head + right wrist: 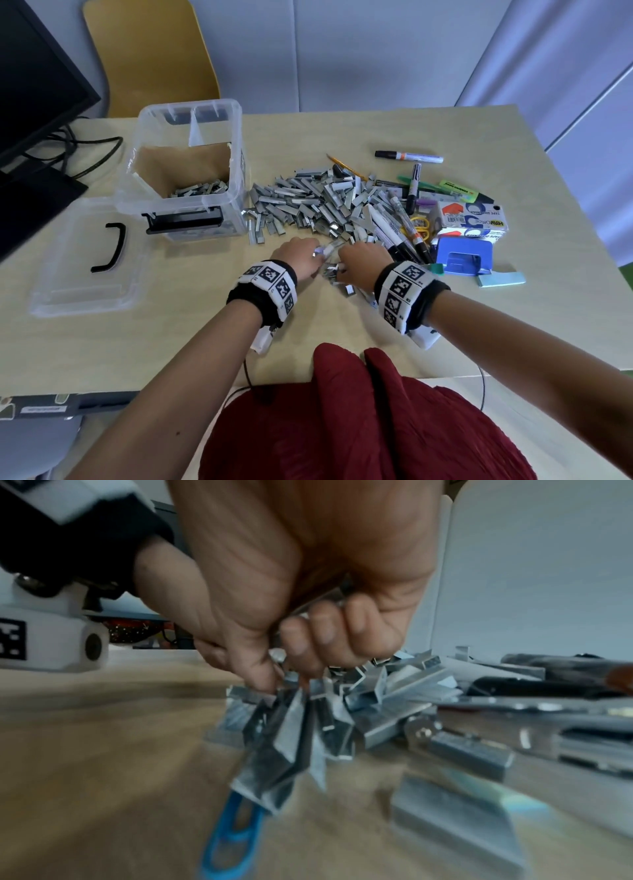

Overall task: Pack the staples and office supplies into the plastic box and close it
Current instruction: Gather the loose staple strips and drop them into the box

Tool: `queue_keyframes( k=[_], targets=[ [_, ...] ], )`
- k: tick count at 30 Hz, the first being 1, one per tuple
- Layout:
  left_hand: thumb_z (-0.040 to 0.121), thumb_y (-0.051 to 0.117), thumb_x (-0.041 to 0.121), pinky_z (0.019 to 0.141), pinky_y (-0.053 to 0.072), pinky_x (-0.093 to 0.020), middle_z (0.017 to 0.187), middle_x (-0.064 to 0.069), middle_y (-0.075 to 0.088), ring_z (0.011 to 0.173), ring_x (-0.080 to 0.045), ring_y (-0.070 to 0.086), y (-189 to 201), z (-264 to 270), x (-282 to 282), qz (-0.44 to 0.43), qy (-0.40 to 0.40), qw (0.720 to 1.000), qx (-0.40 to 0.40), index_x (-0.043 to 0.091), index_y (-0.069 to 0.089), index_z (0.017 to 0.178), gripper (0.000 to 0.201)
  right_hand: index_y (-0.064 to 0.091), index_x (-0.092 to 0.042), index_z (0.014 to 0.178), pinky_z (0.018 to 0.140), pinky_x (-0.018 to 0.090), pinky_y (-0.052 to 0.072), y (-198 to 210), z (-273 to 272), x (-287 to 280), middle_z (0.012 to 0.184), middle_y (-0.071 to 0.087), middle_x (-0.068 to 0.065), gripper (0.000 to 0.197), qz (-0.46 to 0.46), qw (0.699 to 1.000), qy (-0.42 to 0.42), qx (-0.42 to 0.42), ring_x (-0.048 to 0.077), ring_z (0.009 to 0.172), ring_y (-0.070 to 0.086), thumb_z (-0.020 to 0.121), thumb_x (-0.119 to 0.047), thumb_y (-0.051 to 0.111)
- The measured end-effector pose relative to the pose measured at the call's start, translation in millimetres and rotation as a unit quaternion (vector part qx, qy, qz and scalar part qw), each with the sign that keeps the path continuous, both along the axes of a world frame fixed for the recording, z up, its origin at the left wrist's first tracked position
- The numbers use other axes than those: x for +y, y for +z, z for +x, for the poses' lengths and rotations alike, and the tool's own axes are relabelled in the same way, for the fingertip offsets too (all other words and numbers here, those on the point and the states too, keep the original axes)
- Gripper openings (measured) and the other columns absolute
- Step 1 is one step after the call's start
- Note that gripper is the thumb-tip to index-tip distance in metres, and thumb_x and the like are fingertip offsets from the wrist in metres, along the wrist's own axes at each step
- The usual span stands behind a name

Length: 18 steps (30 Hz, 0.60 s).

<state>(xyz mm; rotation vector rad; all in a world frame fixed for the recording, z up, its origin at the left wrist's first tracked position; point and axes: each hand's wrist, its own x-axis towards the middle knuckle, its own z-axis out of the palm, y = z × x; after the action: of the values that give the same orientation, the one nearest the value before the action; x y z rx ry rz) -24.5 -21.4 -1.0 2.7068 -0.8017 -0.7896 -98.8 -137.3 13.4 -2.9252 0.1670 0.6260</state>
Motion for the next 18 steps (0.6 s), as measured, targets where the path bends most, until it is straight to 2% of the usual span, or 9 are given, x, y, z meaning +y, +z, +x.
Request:
queue_keyframes(
  k=[2, 4, 5, 7, 8, 9, 12, 14, 18],
  targets=[
    [0.096, 0.041, 0.022, 0.063, 0.039, -0.028, 0.085, -0.007, 0.054, 0.073, -0.022, 0.052, 11.8, 2.0, 4.7, -0.079, 0.041, 0.996, 0.008, 0.008, 0.056, 0.092, 0.021, 0.048, -0.010, 0.074, 0.072, 0.031, 0.043, -1.8, 7.8, -4.3, 0.082, 0.051, 0.005, 0.026, 0.065, 0.996, -0.054, 0.009, 0.022, 0.079, 0.051, 0.088, -0.030, 0.054],
    [0.096, 0.042, 0.018, 0.052, 0.027, -0.023, 0.067, 0.000, 0.040, 0.060, -0.017, 0.039, 32.9, 4.0, 11.6, -0.162, 0.081, 0.983, 0.009, 0.013, 0.043, 0.070, 0.027, 0.058, -0.004, 0.078, 0.061, 0.025, 0.042, -1.1, 17.6, -8.2, 0.073, 0.057, 0.006, 0.024, 0.201, 0.971, -0.133, 0.004, 0.018, 0.067, 0.052, 0.087, -0.026, 0.058],
    [0.096, 0.044, 0.018, 0.052, 0.026, -0.022, 0.066, 0.002, 0.038, 0.063, -0.018, 0.038, 44.8, 6.6, 15.2, -0.200, 0.102, 0.974, 0.009, 0.014, 0.041, 0.068, 0.029, 0.057, -0.004, 0.074, 0.053, 0.022, 0.038, 1.4, 22.2, -8.8, 0.062, 0.054, 0.003, 0.024, 0.288, 0.941, -0.179, 0.008, 0.015, 0.056, 0.049, 0.089, -0.022, 0.056],
    [0.097, 0.045, 0.022, 0.061, 0.034, -0.022, 0.077, 0.000, 0.045, 0.073, -0.017, 0.045, 69.7, 15.0, 22.8, -0.277, 0.157, 0.947, 0.028, 0.007, 0.056, 0.090, 0.019, 0.053, -0.008, 0.066, 0.042, 0.020, 0.024, 11.5, 30.4, -6.0, 0.041, 0.039, -0.006, 0.029, 0.480, 0.837, -0.261, 0.033, 0.009, 0.037, 0.032, 0.094, -0.015, 0.048],
    [0.098, 0.045, 0.022, 0.060, 0.036, -0.021, 0.078, -0.002, 0.046, 0.067, -0.014, 0.048, 80.5, 20.8, 28.0, -0.324, 0.191, 0.925, 0.055, 0.002, 0.058, 0.103, 0.024, 0.054, -0.012, 0.063, 0.041, 0.020, 0.019, 18.1, 35.3, -2.8, 0.037, 0.032, -0.008, 0.032, 0.556, 0.777, -0.293, 0.034, 0.008, 0.034, 0.024, 0.094, -0.016, 0.047],
    [0.098, 0.045, 0.021, 0.051, 0.036, -0.019, 0.070, -0.002, 0.044, 0.053, -0.009, 0.046, 89.7, 27.9, 33.8, -0.379, 0.230, 0.892, 0.092, -0.001, 0.058, 0.100, 0.025, 0.054, -0.017, 0.056, 0.041, 0.020, 0.016, 24.3, 41.2, 0.6, 0.037, 0.027, -0.009, 0.039, 0.609, 0.728, -0.313, 0.032, 0.008, 0.034, 0.020, 0.094, -0.018, 0.047],
    [0.098, 0.042, 0.020, 0.031, 0.021, -0.013, 0.044, 0.005, 0.037, 0.029, -0.002, 0.027, 109.1, 54.8, 57.6, -0.478, 0.346, 0.790, 0.167, 0.015, 0.044, 0.068, 0.031, 0.046, -0.021, 0.037, 0.040, 0.019, 0.013, 42.4, 64.4, 17.1, 0.037, 0.023, -0.009, 0.055, 0.723, 0.614, -0.315, 0.032, 0.007, 0.033, 0.019, 0.092, -0.020, 0.044],
    [0.099, 0.040, 0.025, 0.029, 0.017, -0.012, 0.036, 0.009, 0.036, 0.027, -0.002, 0.027, 115.1, 75.8, 74.8, -0.499, 0.423, 0.725, 0.215, 0.018, 0.039, 0.065, 0.034, 0.043, -0.023, 0.037, 0.040, 0.020, 0.014, 55.2, 79.3, 29.4, 0.040, 0.016, -0.007, 0.051, 0.768, 0.563, -0.303, 0.036, 0.009, 0.036, 0.014, 0.088, -0.021, 0.043],
    [0.097, 0.039, 0.020, 0.026, 0.021, -0.012, 0.042, 0.005, 0.039, 0.025, -0.004, 0.034, 106.7, 116.7, 104.7, -0.497, 0.527, 0.629, 0.284, 0.015, 0.038, 0.064, 0.033, 0.043, -0.023, 0.043, 0.041, 0.019, 0.016, 74.5, 106.1, 54.0, 0.040, 0.016, -0.007, 0.045, 0.803, 0.518, -0.292, 0.036, 0.010, 0.038, 0.015, 0.088, -0.025, 0.041]
  ],
)
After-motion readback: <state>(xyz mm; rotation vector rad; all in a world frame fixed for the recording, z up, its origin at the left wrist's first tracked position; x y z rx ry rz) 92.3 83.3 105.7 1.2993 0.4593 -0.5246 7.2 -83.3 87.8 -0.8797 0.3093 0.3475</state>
